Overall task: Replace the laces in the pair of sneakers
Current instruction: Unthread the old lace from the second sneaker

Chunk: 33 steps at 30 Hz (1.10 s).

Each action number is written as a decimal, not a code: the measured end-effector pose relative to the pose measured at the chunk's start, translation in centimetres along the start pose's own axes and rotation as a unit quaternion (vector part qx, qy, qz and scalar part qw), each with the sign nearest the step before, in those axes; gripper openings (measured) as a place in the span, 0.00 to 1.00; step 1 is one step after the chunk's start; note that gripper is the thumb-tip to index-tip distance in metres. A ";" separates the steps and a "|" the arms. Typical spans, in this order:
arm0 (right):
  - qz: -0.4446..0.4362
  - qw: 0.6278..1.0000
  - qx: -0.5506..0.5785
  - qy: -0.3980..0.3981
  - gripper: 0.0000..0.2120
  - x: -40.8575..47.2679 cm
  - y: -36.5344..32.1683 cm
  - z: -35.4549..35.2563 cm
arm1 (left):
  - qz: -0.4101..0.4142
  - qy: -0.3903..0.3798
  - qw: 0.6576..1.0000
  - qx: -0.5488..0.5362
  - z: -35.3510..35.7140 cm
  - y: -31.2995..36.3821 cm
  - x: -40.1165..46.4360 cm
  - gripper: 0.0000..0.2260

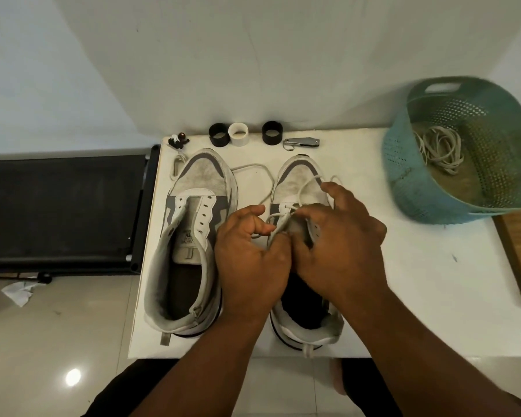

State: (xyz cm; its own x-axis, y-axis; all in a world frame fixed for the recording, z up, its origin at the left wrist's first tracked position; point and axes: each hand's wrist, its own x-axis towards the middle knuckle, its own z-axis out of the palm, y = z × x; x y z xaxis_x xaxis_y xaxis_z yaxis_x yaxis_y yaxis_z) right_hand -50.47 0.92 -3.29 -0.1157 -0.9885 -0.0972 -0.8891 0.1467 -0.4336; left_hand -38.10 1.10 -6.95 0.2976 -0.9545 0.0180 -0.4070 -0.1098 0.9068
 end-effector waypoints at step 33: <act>0.124 0.974 0.180 0.068 0.05 3.4 5.5 0.4 | 0.063 -0.120 0.991 0.012 0.9 -0.2 0.7 0.07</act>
State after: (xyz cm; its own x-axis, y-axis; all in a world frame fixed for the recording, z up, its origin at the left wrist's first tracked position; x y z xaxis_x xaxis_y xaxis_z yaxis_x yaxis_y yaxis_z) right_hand -55.58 -1.63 -6.35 -0.3857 -0.9135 -0.1295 -0.6173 0.3598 -0.6996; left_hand -38.56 0.25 -7.52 0.0296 -0.9992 0.0277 -0.4500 0.0115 0.8930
